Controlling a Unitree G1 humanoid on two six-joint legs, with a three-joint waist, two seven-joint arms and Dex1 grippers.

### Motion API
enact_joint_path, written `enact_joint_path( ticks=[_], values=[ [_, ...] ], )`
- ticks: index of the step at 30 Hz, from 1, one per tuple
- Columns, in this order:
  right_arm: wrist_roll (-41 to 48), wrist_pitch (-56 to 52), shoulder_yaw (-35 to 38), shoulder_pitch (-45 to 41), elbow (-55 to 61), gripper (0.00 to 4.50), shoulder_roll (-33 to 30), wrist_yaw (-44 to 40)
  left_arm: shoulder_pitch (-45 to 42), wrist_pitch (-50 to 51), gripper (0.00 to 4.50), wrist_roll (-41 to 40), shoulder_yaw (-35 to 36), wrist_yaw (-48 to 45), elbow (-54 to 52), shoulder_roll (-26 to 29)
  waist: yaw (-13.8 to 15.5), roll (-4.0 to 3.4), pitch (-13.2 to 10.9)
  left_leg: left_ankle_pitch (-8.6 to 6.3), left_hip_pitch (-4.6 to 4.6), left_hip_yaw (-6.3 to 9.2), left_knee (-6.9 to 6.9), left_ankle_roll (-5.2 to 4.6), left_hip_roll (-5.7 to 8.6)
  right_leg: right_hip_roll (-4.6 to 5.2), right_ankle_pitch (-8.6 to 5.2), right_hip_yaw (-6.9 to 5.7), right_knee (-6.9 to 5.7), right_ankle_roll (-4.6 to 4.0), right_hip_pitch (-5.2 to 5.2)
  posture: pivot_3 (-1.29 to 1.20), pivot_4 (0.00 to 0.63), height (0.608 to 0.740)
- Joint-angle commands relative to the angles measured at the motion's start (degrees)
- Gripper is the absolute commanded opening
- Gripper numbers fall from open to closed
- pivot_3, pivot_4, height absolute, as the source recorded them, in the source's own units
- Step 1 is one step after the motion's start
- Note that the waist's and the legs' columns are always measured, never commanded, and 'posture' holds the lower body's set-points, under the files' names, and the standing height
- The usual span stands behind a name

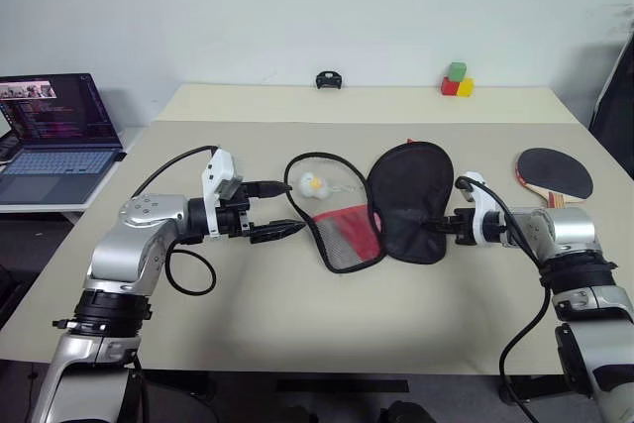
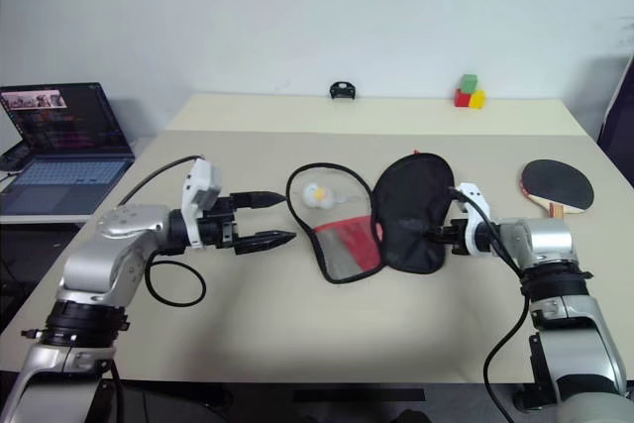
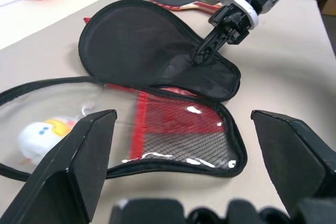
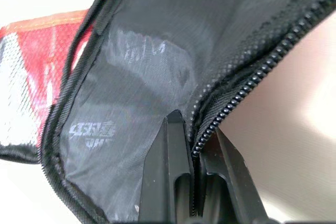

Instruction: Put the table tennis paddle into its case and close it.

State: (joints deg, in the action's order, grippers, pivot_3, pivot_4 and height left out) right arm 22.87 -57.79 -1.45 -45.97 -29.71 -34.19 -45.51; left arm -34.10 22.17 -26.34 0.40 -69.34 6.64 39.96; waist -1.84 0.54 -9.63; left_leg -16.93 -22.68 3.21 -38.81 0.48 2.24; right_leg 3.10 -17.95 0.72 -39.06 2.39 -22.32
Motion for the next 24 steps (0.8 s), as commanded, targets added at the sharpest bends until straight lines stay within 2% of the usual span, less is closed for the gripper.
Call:
enact_joint_path(
  ticks=[1,18,19,24],
  values=[
    [-1.31,1.27,0.0,-1.45,-0.5,0.01,-2.06,-2.09,-1.73,-1.32,4.5,0.29,0.2,-0.83,0.24,-0.31,0.0,0.0,0.0,0.0,0.0,0.0,0.0,0.0,0.0,0.0,0.0,0.01,0.0,0.0,0.0,0.0,0.15,0.74],
    [-9.49,10.79,-1.57,-10.55,-16.2,0.01,-0.01,-4.79,-2.29,-2.51,4.5,1.89,-0.43,-2.12,1.32,-0.89,-0.05,0.0,0.0,0.02,-0.01,-0.02,-0.05,0.02,0.0,0.0,0.01,0.01,-0.02,0.01,-0.01,0.0,0.15,0.74],
    [-9.77,11.12,-1.52,-10.75,-16.81,0.44,0.1,-4.85,-2.22,-2.51,4.5,1.93,-0.44,-2.04,1.26,-0.88,-0.05,0.0,0.0,0.02,-0.01,-0.02,-0.05,0.02,0.0,0.0,0.01,0.01,-0.02,0.01,-0.01,0.0,0.15,0.74],
    [-10.54,11.14,-1.18,-11.16,-17.99,2.01,0.53,-5.33,-1.71,-2.54,4.5,2.02,-0.32,-2.04,0.98,-0.73,-0.05,0.0,0.0,0.02,-0.01,-0.03,-0.06,0.03,0.0,0.0,0.01,0.02,-0.02,0.01,-0.01,0.0,0.15,0.74]
  ],
)
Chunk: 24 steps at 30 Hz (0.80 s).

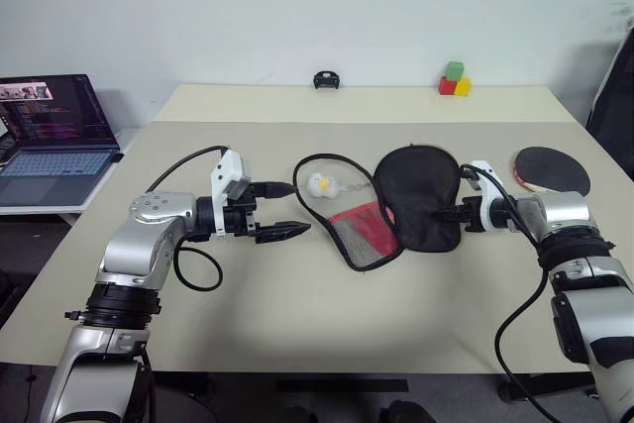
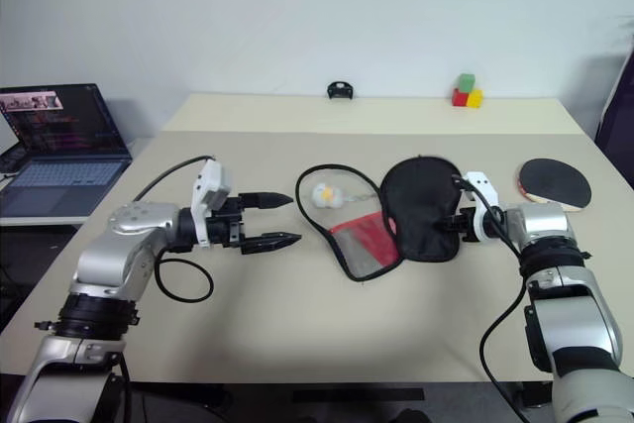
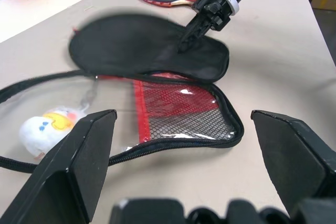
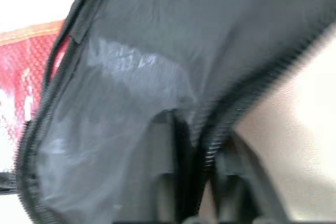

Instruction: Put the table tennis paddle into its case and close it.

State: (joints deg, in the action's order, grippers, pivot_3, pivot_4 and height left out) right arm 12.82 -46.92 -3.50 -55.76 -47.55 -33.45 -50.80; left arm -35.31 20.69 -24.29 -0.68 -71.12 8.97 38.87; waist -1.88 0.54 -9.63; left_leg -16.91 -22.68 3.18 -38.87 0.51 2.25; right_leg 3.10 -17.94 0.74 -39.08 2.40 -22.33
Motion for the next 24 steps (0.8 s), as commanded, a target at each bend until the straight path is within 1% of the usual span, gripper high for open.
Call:
enact_joint_path(
  ticks=[1,2,4,11,14,17,18,20,21,22,23,24],
  values=[
    [-0.61,0.11,0.99,-1.41,-0.14,2.35,-0.22,0.0,-0.41,-1.05,4.5,-0.01,0.76,-0.28,-1.38,0.38,0.0,0.0,0.0,0.0,0.0,0.0,-0.01,0.0,0.0,0.0,0.0,0.01,-0.01,0.0,0.0,0.0,0.15,0.74],
    [-0.58,-0.2,1.17,-1.54,-0.01,2.63,-0.37,-0.12,-0.38,-1.07,4.5,0.02,0.74,-0.29,-1.38,0.38,0.0,0.0,0.0,0.0,0.01,0.0,-0.03,0.0,0.0,0.0,0.01,0.0,-0.03,0.01,0.01,0.0,0.15,0.74],
    [-0.52,-0.45,1.62,-1.76,0.54,2.63,-1.01,-0.18,-0.34,-1.06,4.5,0.04,0.69,-0.33,-1.46,0.35,0.01,0.0,0.0,0.0,0.02,0.0,-0.06,0.0,0.0,0.0,0.01,0.0,-0.07,0.02,0.01,0.0,0.15,0.74],
    [0.75,-2.99,4.21,-0.7,3.72,2.63,-6.41,-1.21,0.1,-1.02,4.5,-0.13,0.68,-0.3,-1.83,0.03,0.1,0.0,0.0,0.0,-0.08,0.01,-0.05,0.0,0.01,0.01,0.01,-0.02,0.03,0.02,-0.02,0.0,0.15,0.74],
    [2.24,-5.26,5.72,2.08,7.82,2.63,-7.42,-1.62,0.3,-1.07,4.5,-0.2,0.59,-0.27,-1.87,-0.21,0.07,0.0,0.0,0.0,-0.1,0.01,-0.03,0.0,0.0,0.01,0.01,-0.02,0.04,0.02,-0.04,0.0,0.15,0.74],
    [4.4,-7.47,8.8,5.82,13.68,2.63,-7.48,-0.14,0.3,-1.03,4.5,-0.28,0.49,-0.2,-1.93,-0.61,-0.01,0.0,0.0,0.0,-0.09,0.0,-0.04,0.0,-0.01,0.0,0.01,-0.02,-0.01,0.02,-0.04,0.0,0.15,0.74],
    [5.41,-8.31,10.4,7.01,16.08,3.01,-7.46,0.73,0.29,-0.95,4.5,-0.34,0.49,-0.15,-2.05,-0.76,0.0,0.0,0.0,0.0,-0.1,-0.01,-0.04,-0.01,-0.01,0.0,0.01,-0.01,-0.02,0.02,-0.04,0.0,0.15,0.74],
    [6.78,-9.58,12.36,8.65,19.45,3.52,-7.38,2.03,0.36,-0.84,4.5,-0.39,0.54,-0.09,-2.29,-0.91,-0.01,0.0,0.0,0.0,-0.1,-0.02,-0.05,-0.01,-0.01,0.01,0.02,0.01,-0.04,0.02,-0.05,0.0,0.15,0.74],
    [7.11,-8.85,14.39,9.3,20.91,3.89,-7.08,4.12,0.42,-0.75,4.5,-0.44,0.54,0.11,-2.61,-1.07,-0.01,-0.01,0.0,0.0,-0.1,-0.03,-0.06,-0.01,0.0,0.01,0.02,0.02,-0.05,0.02,-0.05,0.0,0.15,0.74],
    [6.35,-5.85,15.73,10.31,22.54,4.27,-7.22,6.36,0.5,-0.76,4.5,-0.28,0.48,0.73,-3.08,-1.34,-0.01,-0.01,0.0,0.0,-0.09,-0.03,-0.06,-0.01,-0.01,0.01,0.02,0.02,-0.04,0.02,-0.05,0.0,0.15,0.74],
    [5.84,-3.71,16.68,11.15,23.88,4.47,-7.32,8.02,0.62,-0.74,4.5,-0.18,0.46,1.21,-3.5,-1.51,0.07,-0.01,0.0,0.0,-0.09,-0.03,-0.06,-0.01,0.0,0.01,0.02,0.03,-0.06,0.02,-0.06,0.0,0.15,0.74],
    [4.74,0.17,18.71,11.29,24.11,4.47,-7.13,11.95,0.83,-0.58,4.5,-0.11,0.56,2.46,-4.42,-2.1,0.09,-0.01,0.0,0.0,-0.1,-0.02,-0.06,-0.01,0.0,0.01,0.02,0.02,-0.06,0.03,-0.06,0.0,0.15,0.74]
  ],
)
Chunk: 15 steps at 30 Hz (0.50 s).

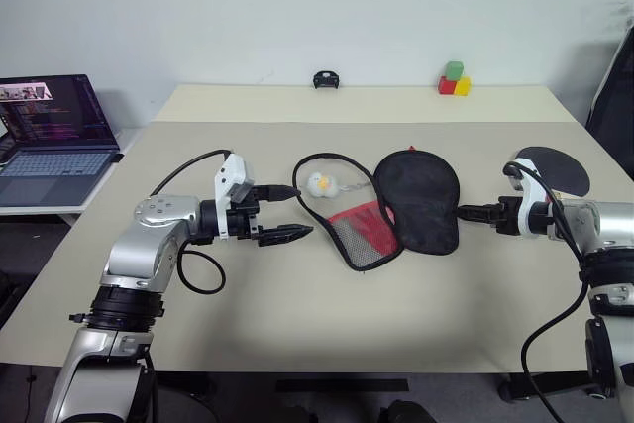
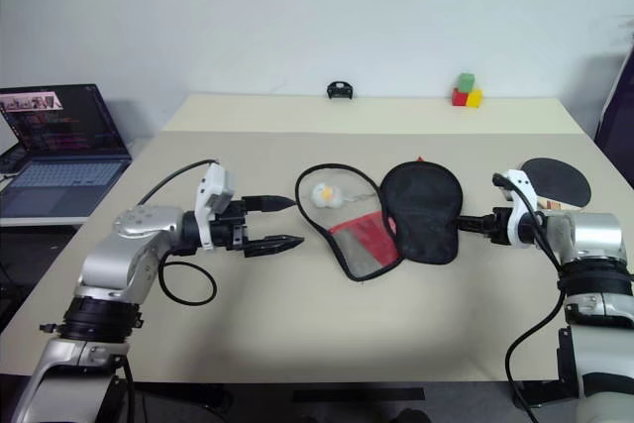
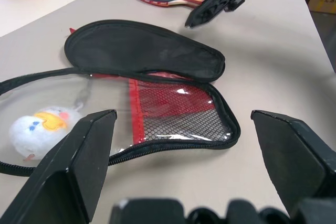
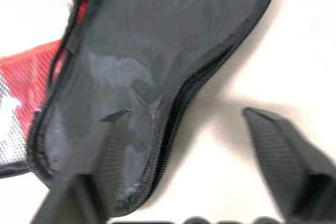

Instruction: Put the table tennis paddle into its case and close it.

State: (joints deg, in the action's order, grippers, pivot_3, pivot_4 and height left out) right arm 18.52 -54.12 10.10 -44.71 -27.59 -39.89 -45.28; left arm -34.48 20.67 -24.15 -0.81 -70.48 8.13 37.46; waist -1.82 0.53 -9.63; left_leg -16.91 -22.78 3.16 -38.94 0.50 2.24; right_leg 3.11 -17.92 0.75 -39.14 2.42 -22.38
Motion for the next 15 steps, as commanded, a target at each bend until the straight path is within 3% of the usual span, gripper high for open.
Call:
enact_joint_path(
  ticks=[1,8,15],
  values=[
    [-1.8,10.13,6.83,0.27,3.85,4.47,-0.68,9.8,0.27,-0.18,4.5,-0.19,0.75,3.03,-4.59,-1.17,0.05,0.0,0.0,0.0,0.0,0.0,0.0,0.0,0.0,0.0,0.0,0.0,0.0,0.0,0.0,0.0,0.15,0.74],
    [-9.12,21.55,7.88,2.79,-2.73,4.47,-0.77,25.0,-1.31,-2.48,4.5,3.46,-0.65,8.61,-4.7,-3.86,0.06,0.01,0.01,0.01,0.02,-0.05,0.01,0.0,0.01,0.0,0.01,0.02,0.0,0.01,0.02,0.0,0.15,0.74],
    [-11.66,27.72,7.74,-2.28,-16.57,4.47,0.53,34.0,-8.46,-0.03,4.5,3.06,-3.73,6.69,-2.53,-7.02,-0.19,0.01,0.01,0.03,0.04,-0.19,-0.01,-0.03,0.02,0.0,0.02,0.11,-0.06,0.04,0.03,0.0,0.15,0.74]
  ],
)
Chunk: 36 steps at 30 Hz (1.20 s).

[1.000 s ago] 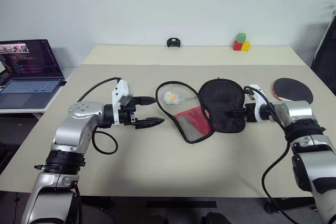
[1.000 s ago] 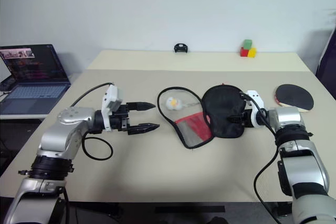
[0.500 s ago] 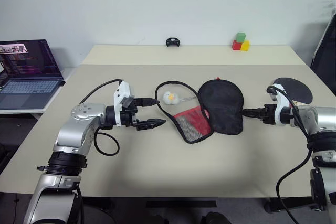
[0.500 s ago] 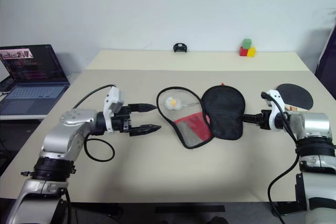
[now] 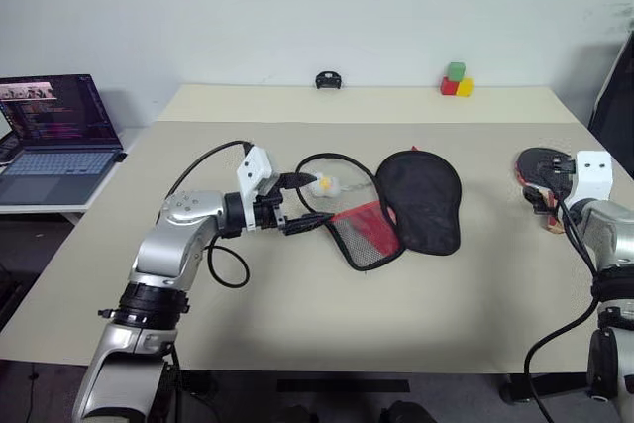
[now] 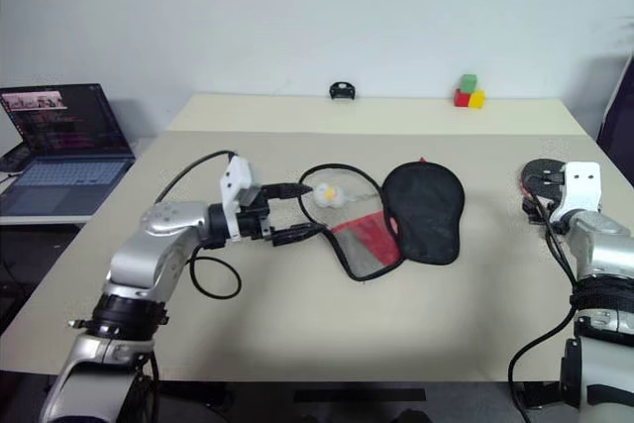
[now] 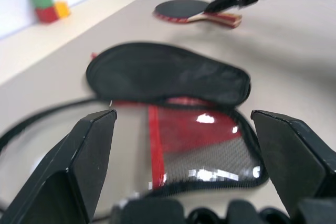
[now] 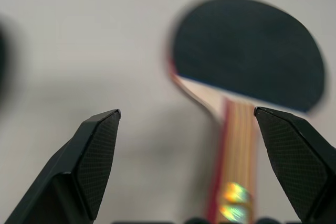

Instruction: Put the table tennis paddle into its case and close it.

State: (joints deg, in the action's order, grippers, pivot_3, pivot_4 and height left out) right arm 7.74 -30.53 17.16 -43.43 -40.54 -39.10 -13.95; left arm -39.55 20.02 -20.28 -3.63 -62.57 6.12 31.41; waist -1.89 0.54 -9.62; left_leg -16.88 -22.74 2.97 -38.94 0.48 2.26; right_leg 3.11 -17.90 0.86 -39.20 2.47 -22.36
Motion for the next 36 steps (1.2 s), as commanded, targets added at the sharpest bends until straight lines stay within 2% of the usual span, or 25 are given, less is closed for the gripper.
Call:
enact_joint_path(
  ticks=[1,8,17,21,26,28,33,36],
  values=[
    [-1.14,5.53,0.58,-4.64,-6.12,4.47,-0.21,3.61,-4.61,0.74,4.5,-0.9,-1.45,-1.72,-0.41,-1.48,-0.17,0.0,0.0,0.0,0.02,-0.03,0.0,0.0,-0.01,0.0,0.0,0.01,-0.01,0.0,0.0,0.0,0.15,0.74],
    [-2.54,11.88,-0.72,-9.58,-20.24,4.47,0.05,4.81,-8.05,0.29,4.5,-0.32,-2.93,-3.07,0.99,-3.97,-0.4,0.0,0.0,0.01,0.02,-0.06,0.04,0.0,-0.03,-0.03,0.0,0.04,0.04,0.0,0.01,0.0,0.15,0.74],
    [-3.68,14.87,-2.06,-10.41,-26.67,4.47,-0.05,4.18,-6.59,0.15,4.5,-0.22,-2.39,-3.21,0.28,-3.54,-0.56,0.0,0.0,0.01,0.03,-0.07,0.02,0.0,-0.03,-0.02,0.0,0.05,0.05,0.0,0.03,0.0,0.15,0.74],
    [-3.94,14.56,-2.44,-10.7,-27.48,3.56,-0.3,3.72,-6.22,-0.07,4.5,-0.1,-2.15,-2.97,0.42,-3.34,-0.71,0.0,0.0,0.01,0.03,-0.05,0.01,0.01,-0.03,-0.02,0.0,0.04,0.05,0.0,0.03,0.0,0.15,0.74],
    [-3.7,13.58,-2.96,-10.48,-27.16,1.78,-0.57,2.64,-4.91,-0.4,4.5,0.01,-2.37,-2.81,-0.09,-3.32,-0.86,0.0,0.0,0.01,0.03,-0.05,0.01,0.01,-0.02,-0.02,0.0,0.04,0.06,0.01,0.05,0.0,0.15,0.74],
    [-3.78,12.84,-3.03,-10.09,-26.62,1.25,-0.87,2.01,-4.36,-0.46,4.5,0.03,-2.38,-2.86,-0.35,-3.17,-0.98,0.0,0.0,0.01,0.03,-0.06,0.01,0.01,-0.02,-0.02,0.0,0.05,0.06,0.01,0.05,0.0,0.15,0.74],
    [-4.73,10.91,-4.58,-8.66,-24.29,1.26,-3.16,-2.2,-3.58,-0.05,4.5,-0.26,-2.09,-3.2,-1.0,-2.57,-1.0,0.0,0.0,0.01,0.02,-0.03,0.01,0.01,-0.03,-0.02,0.0,0.01,0.05,0.01,0.05,0.0,0.15,0.74],
    [-4.33,7.86,-5.9,-6.84,-20.17,1.26,-4.8,-7.66,-2.98,0.51,4.5,-0.69,-2.12,-3.5,-1.64,-2.16,-1.0,0.0,0.0,0.01,0.02,-0.04,0.01,0.01,-0.02,-0.02,0.0,0.03,0.07,0.01,0.05,0.0,0.15,0.74]
  ],
)
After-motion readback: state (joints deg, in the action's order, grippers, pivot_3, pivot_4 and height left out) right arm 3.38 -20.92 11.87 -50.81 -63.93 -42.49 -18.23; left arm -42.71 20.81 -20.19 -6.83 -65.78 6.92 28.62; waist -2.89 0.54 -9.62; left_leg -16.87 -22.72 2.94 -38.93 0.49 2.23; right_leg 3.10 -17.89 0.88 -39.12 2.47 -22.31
